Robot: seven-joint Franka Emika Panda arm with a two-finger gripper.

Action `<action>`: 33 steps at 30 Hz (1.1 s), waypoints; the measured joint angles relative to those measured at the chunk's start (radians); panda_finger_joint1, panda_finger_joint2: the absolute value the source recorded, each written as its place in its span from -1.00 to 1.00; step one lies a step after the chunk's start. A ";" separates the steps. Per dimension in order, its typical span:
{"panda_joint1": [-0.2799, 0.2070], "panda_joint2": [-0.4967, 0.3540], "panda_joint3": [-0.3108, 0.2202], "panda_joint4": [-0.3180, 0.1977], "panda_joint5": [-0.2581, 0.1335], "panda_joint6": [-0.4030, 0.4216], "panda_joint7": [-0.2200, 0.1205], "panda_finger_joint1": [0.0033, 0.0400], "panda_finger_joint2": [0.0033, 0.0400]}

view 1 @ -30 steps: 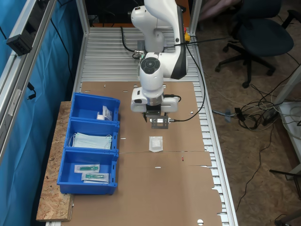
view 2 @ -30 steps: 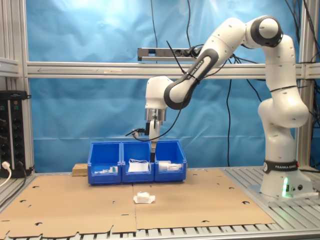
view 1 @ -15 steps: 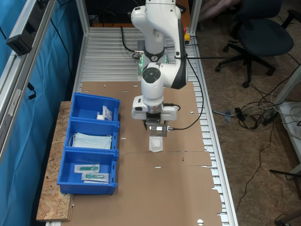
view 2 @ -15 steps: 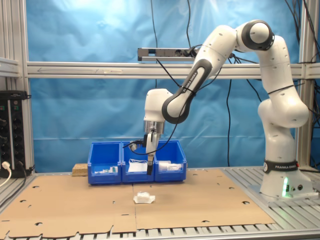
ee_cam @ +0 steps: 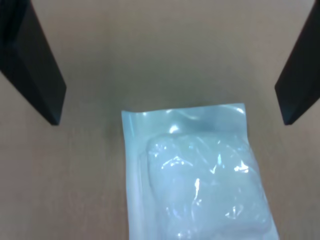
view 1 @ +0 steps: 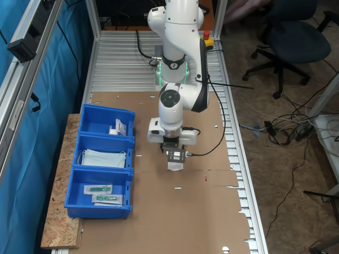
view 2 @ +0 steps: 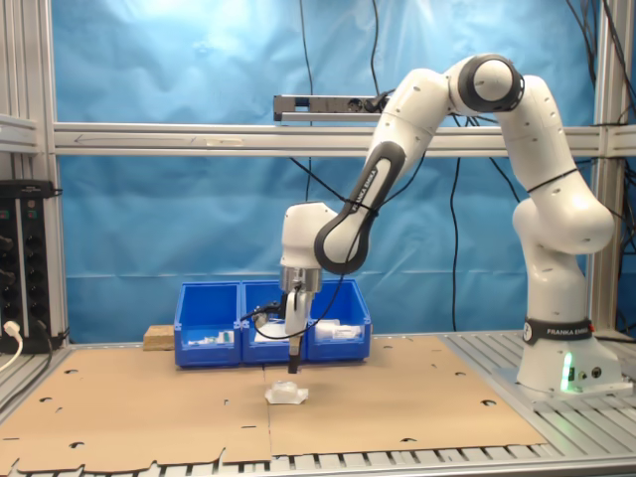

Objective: Pick and place sorting task of medical equipment.

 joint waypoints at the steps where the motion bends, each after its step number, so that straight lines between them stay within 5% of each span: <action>1: 0.000 0.009 0.000 0.005 0.000 0.004 0.000 1.00 1.00; 13: -0.002 0.082 0.009 0.057 0.003 0.042 0.000 1.00 1.00; 33: -0.002 0.114 0.043 0.068 0.006 0.064 0.000 1.00 1.00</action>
